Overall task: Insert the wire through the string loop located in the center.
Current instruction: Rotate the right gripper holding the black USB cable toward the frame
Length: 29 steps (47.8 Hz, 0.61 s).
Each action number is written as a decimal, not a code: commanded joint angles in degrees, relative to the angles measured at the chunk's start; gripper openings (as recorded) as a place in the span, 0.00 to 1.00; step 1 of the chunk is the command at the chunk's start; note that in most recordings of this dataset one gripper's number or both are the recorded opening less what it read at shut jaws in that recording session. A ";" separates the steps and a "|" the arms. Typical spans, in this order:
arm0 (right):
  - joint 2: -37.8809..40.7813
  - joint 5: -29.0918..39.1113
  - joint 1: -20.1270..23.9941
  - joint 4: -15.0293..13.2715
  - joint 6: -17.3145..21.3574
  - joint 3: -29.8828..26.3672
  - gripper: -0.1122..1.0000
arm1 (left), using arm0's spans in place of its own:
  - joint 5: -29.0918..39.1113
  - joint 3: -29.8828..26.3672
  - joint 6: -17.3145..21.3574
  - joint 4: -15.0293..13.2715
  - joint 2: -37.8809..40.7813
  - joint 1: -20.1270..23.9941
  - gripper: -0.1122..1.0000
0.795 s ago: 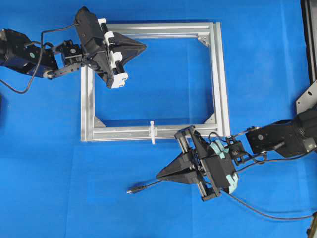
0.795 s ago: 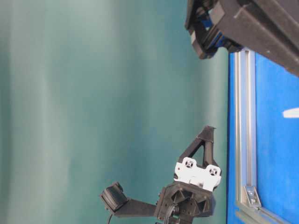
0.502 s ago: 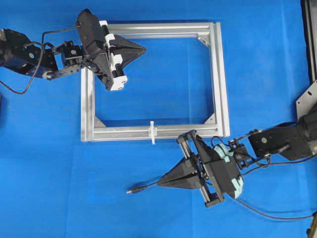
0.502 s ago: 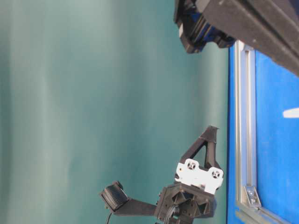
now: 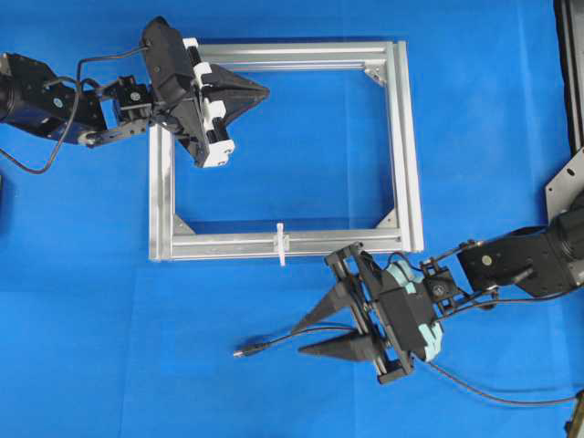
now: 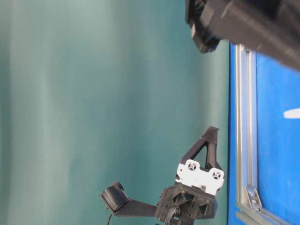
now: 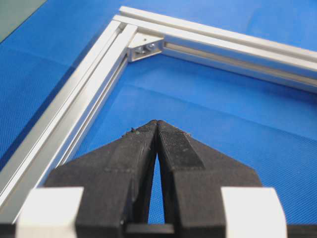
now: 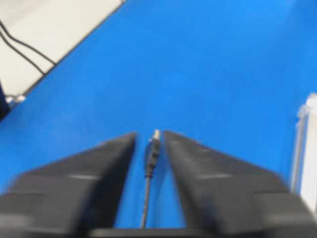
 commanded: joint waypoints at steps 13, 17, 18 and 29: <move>-0.09 1.32 0.26 1.32 0.09 -2.02 0.76 | -0.53 -0.44 -0.26 0.18 -1.85 -0.18 0.10; 1.32 1.58 0.26 2.02 0.09 -2.46 0.77 | -0.53 -0.44 -0.26 0.18 -1.85 -0.18 0.10; 1.67 1.67 0.26 2.29 0.09 -2.64 0.77 | -0.53 -0.44 -0.26 0.18 -1.85 -0.18 0.10; 6.24 2.72 0.26 5.98 0.09 -3.96 0.77 | -0.53 -0.35 -0.26 0.18 -1.85 -0.09 0.10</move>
